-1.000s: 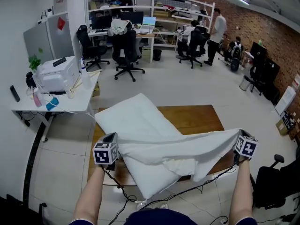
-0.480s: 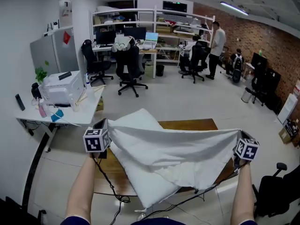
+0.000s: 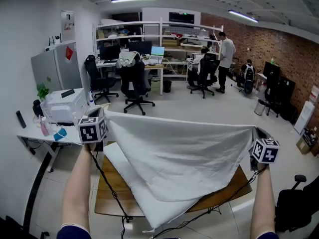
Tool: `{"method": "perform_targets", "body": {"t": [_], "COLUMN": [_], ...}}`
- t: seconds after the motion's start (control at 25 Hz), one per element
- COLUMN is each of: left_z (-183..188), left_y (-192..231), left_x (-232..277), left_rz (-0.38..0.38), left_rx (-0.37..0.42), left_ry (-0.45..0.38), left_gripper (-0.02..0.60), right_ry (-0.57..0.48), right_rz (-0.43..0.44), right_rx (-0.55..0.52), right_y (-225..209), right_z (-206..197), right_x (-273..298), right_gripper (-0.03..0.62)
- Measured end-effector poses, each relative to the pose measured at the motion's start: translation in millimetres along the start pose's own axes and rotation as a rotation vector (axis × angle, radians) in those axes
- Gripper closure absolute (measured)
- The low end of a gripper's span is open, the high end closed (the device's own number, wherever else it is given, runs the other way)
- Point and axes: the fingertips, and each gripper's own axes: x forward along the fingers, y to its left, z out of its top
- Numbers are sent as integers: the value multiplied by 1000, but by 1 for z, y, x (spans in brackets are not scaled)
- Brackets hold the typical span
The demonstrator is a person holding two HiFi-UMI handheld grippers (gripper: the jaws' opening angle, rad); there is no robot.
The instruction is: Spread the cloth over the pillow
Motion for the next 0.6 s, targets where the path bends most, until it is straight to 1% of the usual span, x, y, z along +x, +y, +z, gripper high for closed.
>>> {"method": "perform_targets", "body": {"t": [0.08,0.12,0.32,0.44,0.6], "left_z": [17,22,29,30,30], "left_y": [5,8,18,23,19], "left_x": [3,4,-5,-15,-26], "left_rz": [23,28,22,10,3], "left_rx": [37,39,-16,-65,-78], "left_ry": [-31,-41,-64,-77,-61], "left_gripper": [572,572,572,572,572], "right_ry": [-36,-51,-98,-97,-90], "right_rz": [14,16,23,24,22], "right_rx": [2,-1,-22,-33,-22], "right_y": [2,4,8,10,12], "right_z": [17,25,51,54,53], "right_x": [-2,-3,-9,-9,-6], "right_gripper": [579,579,579,579,579]}}
